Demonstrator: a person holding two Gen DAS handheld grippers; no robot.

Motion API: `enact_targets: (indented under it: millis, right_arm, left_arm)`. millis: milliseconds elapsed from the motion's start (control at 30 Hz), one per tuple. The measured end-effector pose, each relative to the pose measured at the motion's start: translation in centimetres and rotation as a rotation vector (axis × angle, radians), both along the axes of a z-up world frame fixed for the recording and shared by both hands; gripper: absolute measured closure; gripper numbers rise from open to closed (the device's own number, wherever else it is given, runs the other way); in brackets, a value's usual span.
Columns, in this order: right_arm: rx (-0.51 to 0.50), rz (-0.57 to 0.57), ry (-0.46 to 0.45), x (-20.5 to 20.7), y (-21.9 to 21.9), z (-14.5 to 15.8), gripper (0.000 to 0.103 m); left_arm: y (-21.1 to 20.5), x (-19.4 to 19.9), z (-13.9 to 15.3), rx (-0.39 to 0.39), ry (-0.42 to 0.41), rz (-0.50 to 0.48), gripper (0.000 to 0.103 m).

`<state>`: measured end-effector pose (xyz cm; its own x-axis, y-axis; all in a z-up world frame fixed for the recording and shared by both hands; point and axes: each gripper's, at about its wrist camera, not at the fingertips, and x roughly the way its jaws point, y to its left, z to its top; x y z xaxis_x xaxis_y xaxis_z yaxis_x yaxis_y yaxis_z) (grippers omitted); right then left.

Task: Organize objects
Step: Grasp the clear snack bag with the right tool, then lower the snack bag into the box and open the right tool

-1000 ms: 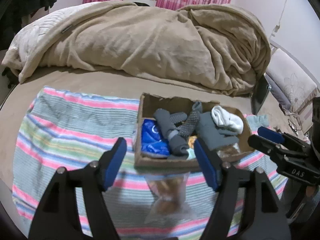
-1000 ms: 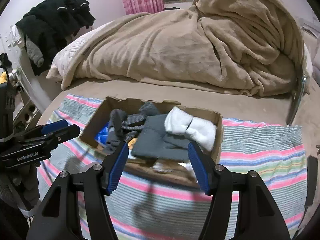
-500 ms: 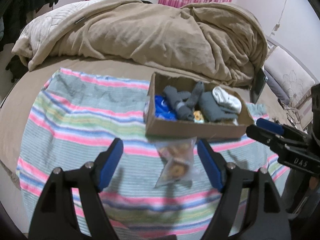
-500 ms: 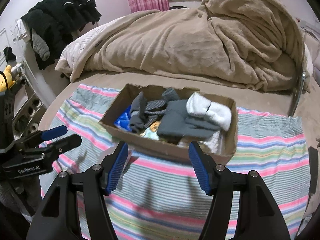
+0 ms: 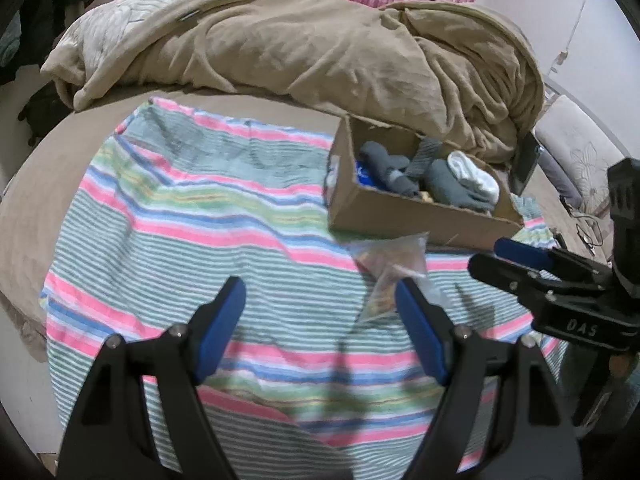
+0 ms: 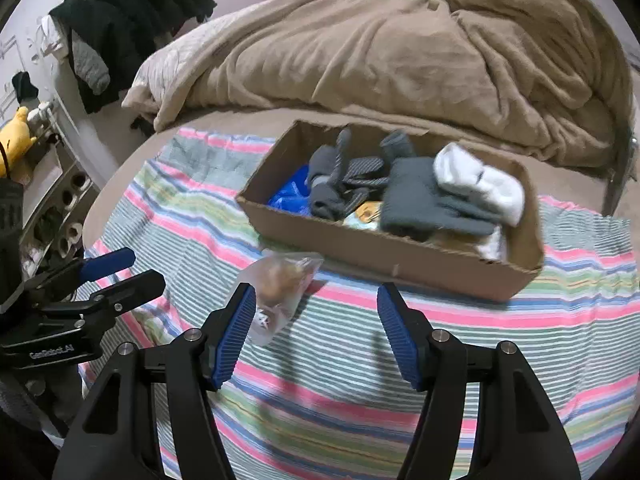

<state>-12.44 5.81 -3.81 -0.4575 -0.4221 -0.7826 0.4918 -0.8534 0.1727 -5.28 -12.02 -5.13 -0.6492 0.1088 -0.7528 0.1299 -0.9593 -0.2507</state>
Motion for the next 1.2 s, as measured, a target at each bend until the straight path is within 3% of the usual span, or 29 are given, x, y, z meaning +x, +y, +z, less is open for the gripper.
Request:
enact_targets:
  millis: [600, 667, 833, 1200]
  right_arm:
    - [0.021, 0.071, -0.135, -1.5, -5.8, -5.3, 0.037]
    - [0.032, 0.075, -0.133, -1.4, -5.9, -5.6, 0.047]
    - [0.023, 0.089, -0.116, -1.2, -5.4, -4.5, 0.056]
    - [-0.024, 0.062, -0.035, -0.8, -1.6, 0.0, 0.056]
  left_arm:
    - [-3.5, 0.1, -3.0, 0.031, -0.047, 0.046, 0.023]
    - [-3.4, 0.1, -3.1, 0.034, -0.052, 0.042, 0.023]
    - [-3.1, -0.3, -2.7, 0.028, -0.043, 0.038, 0.023]
    - [-0.4, -1.9, -0.9, 0.009, -0.015, -0.002, 0.023]
